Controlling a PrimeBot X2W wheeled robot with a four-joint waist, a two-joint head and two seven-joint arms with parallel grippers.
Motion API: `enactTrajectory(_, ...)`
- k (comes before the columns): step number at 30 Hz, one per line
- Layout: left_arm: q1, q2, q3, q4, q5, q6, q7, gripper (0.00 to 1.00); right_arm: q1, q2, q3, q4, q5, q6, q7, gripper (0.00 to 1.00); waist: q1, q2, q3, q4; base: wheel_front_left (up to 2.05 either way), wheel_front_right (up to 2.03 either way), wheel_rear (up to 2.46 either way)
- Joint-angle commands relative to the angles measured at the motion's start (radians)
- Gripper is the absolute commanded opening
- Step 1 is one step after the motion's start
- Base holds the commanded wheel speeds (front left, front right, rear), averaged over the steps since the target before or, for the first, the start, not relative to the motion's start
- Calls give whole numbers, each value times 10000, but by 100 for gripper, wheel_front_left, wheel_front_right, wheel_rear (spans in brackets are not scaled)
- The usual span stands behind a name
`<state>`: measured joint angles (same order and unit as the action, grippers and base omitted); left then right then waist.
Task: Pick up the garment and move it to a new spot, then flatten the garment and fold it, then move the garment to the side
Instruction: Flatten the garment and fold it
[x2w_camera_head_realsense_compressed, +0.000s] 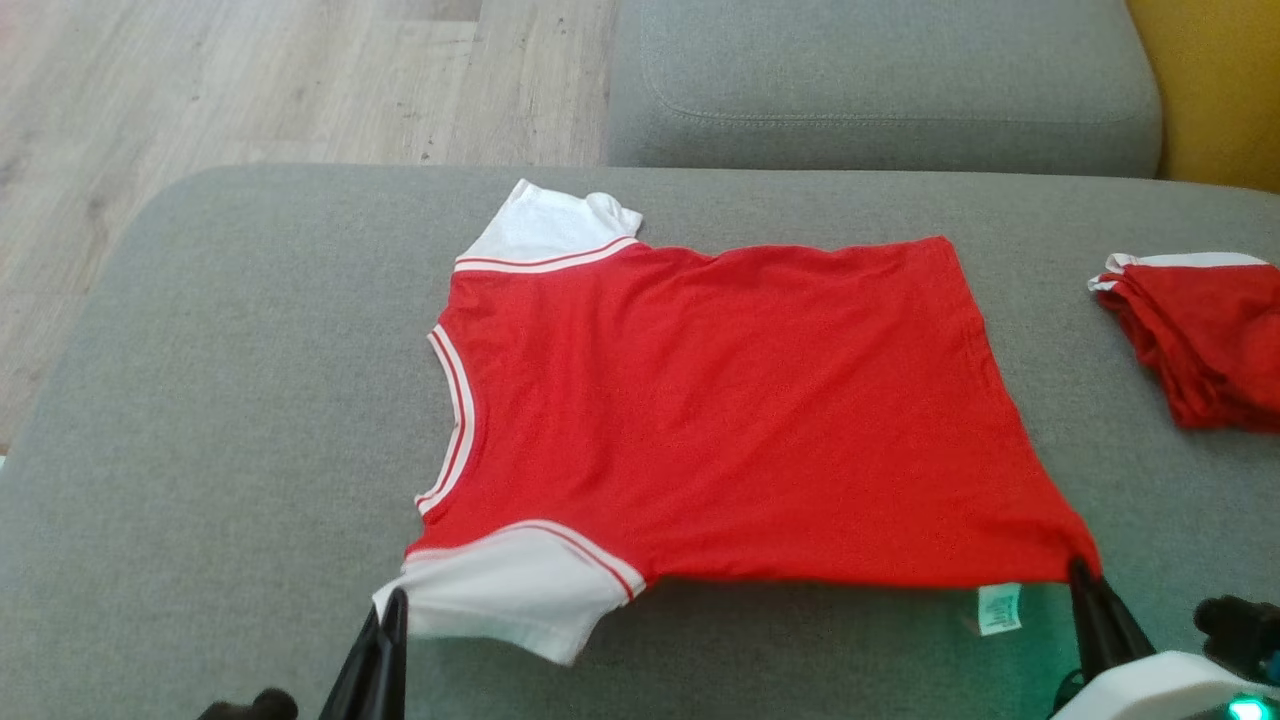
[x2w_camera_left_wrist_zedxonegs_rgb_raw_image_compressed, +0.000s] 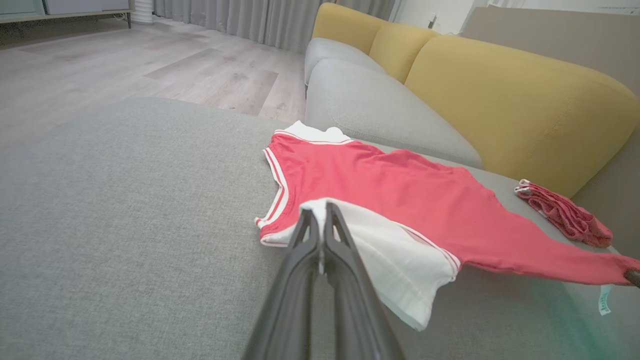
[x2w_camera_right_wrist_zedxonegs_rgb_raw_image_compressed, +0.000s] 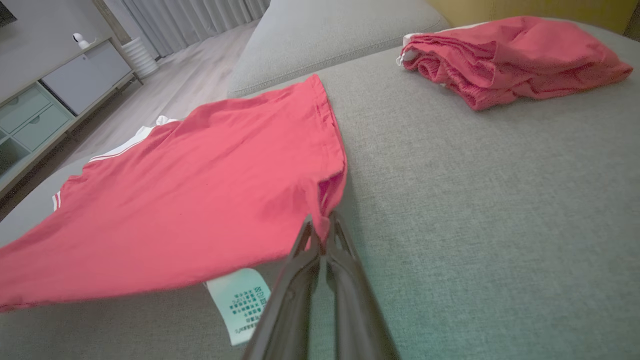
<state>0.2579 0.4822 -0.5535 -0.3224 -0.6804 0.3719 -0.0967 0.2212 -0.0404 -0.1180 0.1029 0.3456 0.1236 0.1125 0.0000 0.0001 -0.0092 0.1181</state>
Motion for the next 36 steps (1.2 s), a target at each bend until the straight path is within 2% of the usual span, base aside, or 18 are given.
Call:
enactTrajectory(1,-585,19,265,-6,-96,-128,-41,0,-345,-99,265,-393,106,71,153,0,0,-1,41,-25,0,0,0)
enactTrajectory(11,-1540,-348,118,1616,-377,-788,10,0,-1002,-99,302,421,398,71,454,0,0,-1,275,-76,0,0,0)
enactTrajectory(21,-4301,-476,137,2802,-116,-1602,502,0,-2778,-99,357,1055,1224,71,697,0,0,-1,934,-272,0,0,0)
enactTrajectory(28,-6248,-872,402,4345,-333,-2195,554,0,-4728,-99,310,2392,1107,71,1023,0,0,-1,1464,-513,0,0,0)
enactTrajectory(32,-6950,-1015,472,5233,-345,-2427,422,0,-5739,-99,360,3250,745,71,1124,0,0,-1,1646,-632,0,0,0)
enactTrajectory(33,-7268,-1078,524,5692,-340,-2531,269,0,-6328,-99,382,3853,529,71,1240,0,0,-1,1700,-679,0,0,0)
enactTrajectory(36,-7461,-1118,537,6030,-347,-2616,174,0,-6814,-99,426,4423,224,71,1441,0,0,-1,1722,-703,0,0,0)
